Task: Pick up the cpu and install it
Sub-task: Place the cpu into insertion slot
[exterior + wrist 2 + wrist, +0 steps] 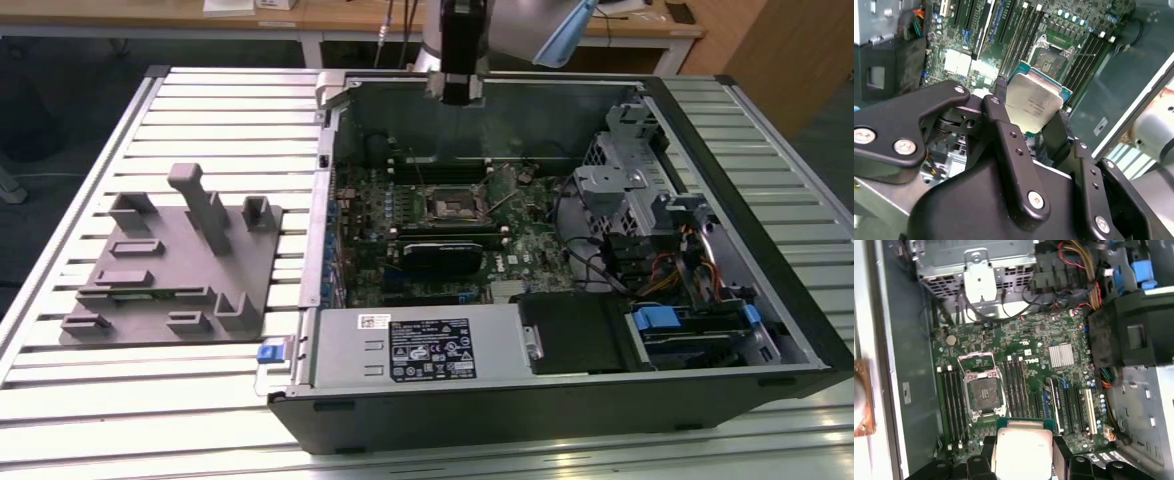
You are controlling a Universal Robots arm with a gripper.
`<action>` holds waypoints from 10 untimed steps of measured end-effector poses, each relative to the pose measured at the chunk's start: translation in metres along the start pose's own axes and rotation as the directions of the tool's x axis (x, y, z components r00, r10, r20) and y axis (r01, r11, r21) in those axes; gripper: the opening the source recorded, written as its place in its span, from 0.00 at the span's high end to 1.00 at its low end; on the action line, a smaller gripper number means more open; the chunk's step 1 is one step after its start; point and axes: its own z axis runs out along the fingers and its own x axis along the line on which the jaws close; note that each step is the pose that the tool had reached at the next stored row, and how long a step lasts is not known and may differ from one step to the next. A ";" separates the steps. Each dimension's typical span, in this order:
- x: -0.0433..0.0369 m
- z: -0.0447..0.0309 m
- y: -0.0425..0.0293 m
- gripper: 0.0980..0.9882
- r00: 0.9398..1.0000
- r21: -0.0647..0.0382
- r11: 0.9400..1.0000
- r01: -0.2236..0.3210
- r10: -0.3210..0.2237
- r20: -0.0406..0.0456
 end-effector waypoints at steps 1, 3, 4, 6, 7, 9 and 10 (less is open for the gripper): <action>0.0000 0.0002 0.0000 0.50 1.000 0.000 1.000 -0.016 0.016 0.001; 0.0005 0.0007 -0.0001 0.50 0.999 0.000 0.999 -0.033 0.033 0.001; 0.0005 0.0011 -0.0001 0.50 0.999 0.000 0.999 -0.038 0.038 0.001; 0.0007 0.0017 -0.0002 0.50 0.999 0.000 0.999 -0.040 0.040 0.001; 0.0008 0.0023 -0.0002 0.50 0.999 0.000 0.999 -0.038 0.038 0.001; 0.0008 0.0033 -0.0003 0.50 1.000 0.000 1.000 -0.009 0.009 0.000; 0.0008 0.0040 -0.0003 0.50 1.000 0.000 1.000 0.008 -0.008 0.000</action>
